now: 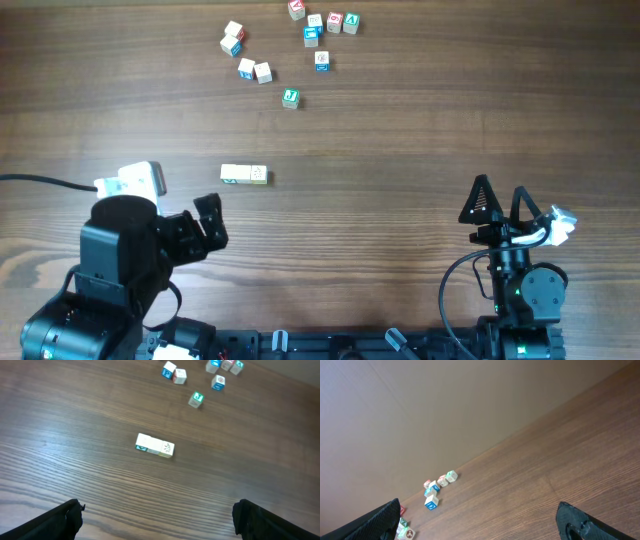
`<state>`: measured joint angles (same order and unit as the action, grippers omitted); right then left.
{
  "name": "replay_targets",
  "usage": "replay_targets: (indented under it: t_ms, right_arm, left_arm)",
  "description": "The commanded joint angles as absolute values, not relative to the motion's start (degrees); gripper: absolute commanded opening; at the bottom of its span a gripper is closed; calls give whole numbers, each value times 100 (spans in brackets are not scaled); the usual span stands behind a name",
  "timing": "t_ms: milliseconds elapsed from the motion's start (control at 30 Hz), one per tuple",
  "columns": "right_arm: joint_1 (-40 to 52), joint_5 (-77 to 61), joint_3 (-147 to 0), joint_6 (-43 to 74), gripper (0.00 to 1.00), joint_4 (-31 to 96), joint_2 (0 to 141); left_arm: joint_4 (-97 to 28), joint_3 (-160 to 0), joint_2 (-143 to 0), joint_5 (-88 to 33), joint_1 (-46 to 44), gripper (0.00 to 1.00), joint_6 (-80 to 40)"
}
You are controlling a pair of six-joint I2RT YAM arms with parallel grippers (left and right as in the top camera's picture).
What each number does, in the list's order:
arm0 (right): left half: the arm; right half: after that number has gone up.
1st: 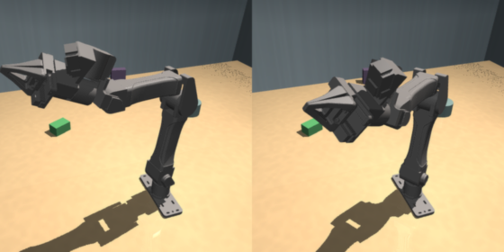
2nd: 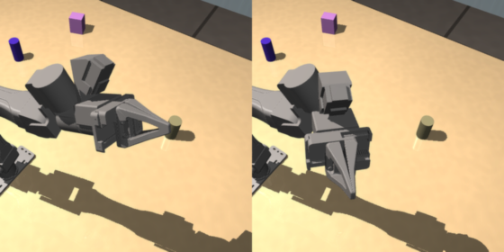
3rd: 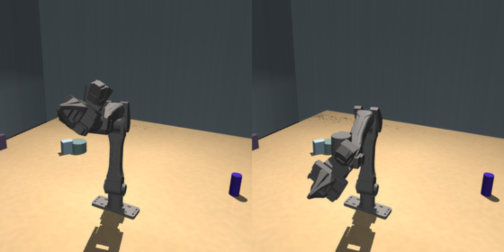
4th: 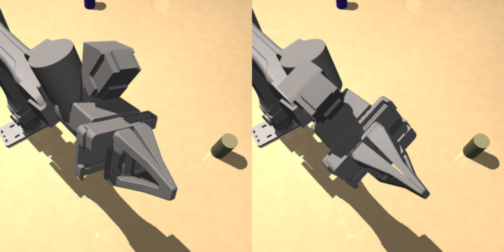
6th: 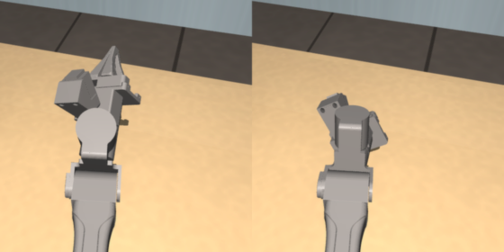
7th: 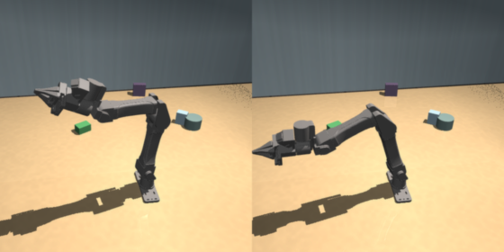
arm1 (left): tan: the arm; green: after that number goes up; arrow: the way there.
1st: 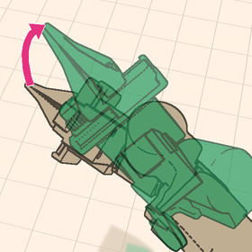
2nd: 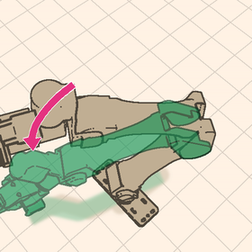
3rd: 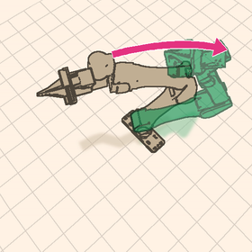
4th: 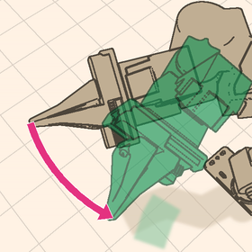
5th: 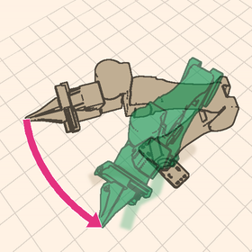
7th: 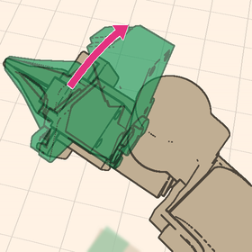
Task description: Form a horizontal line
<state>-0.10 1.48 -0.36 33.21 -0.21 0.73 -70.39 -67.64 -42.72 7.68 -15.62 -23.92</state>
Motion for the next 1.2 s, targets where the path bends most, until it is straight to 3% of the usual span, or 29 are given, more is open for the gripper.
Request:
replay_targets:
  t_ms: [0,333,567,800,1167]
  right_arm:
    - [-40,34,-30,3387,100,-38,27]
    - [-40,34,-30,3387,100,-38,27]
    - [-40,34,-30,3385,99,-38,27]
    - [-40,34,-30,3389,100,-38,27]
    - [-40,34,-30,3389,100,-38,27]
  left_arm:
    - [-7052,-6591,-4088,843,-1704,100,-2445]
    - [-7004,-5384,-2687,1050,-1243,100,-2202]
    - [-4329,-3653,-1057,425,-888,100,-1363]
    - [-1347,-1566,-438,314,-639,100,-1319]
    - [-379,-443,-19,204,-489,100,-950]
